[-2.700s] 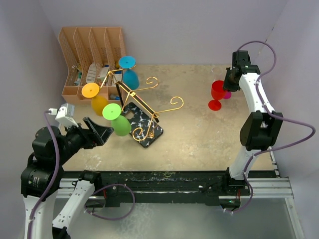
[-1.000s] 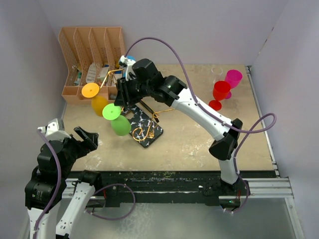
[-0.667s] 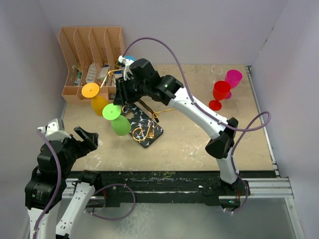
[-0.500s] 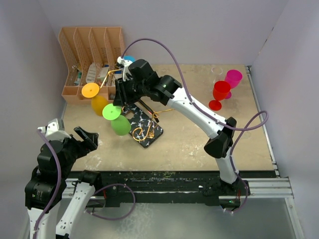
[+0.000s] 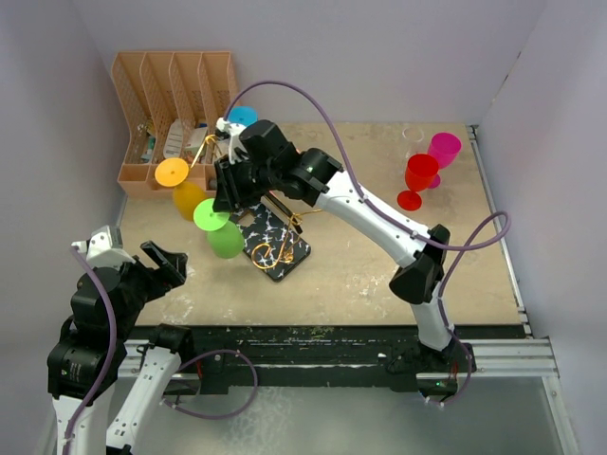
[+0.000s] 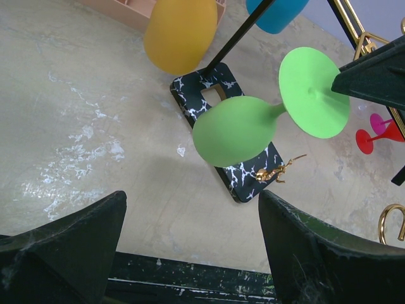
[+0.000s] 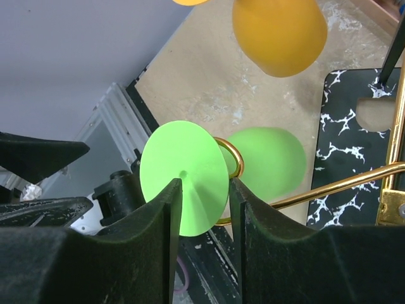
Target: Take the wine glass off the wine glass rack
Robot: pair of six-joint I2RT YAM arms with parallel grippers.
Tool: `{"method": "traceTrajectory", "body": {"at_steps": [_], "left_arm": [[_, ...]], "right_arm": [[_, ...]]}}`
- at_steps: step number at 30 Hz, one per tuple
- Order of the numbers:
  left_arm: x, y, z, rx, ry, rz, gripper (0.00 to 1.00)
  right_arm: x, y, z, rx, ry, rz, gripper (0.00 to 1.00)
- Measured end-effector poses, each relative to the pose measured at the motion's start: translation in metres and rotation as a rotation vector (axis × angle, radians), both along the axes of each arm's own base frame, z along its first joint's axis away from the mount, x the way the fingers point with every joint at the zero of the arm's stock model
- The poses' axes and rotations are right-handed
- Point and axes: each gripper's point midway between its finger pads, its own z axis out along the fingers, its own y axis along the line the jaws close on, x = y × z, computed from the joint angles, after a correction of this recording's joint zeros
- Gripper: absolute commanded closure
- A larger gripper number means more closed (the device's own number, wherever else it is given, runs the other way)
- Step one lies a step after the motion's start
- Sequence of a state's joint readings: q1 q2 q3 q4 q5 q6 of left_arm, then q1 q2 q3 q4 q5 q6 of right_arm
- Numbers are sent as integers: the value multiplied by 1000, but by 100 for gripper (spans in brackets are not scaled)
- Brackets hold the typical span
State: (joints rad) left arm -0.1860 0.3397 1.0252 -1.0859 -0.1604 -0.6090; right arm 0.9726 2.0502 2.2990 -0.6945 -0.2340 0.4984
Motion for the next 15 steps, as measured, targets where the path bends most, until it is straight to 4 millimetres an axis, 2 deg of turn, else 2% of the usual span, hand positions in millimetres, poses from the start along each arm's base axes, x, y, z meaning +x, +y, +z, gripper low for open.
{"method": "traceTrajectory", "body": {"at_steps": [12, 15], "left_arm": [[0, 0, 0, 0, 0, 0, 12], [0, 0, 0, 0, 0, 0, 12]], "right_arm": [[-9, 5, 0, 35, 15, 41, 81], [-9, 6, 1, 42, 16, 43, 89]]}}
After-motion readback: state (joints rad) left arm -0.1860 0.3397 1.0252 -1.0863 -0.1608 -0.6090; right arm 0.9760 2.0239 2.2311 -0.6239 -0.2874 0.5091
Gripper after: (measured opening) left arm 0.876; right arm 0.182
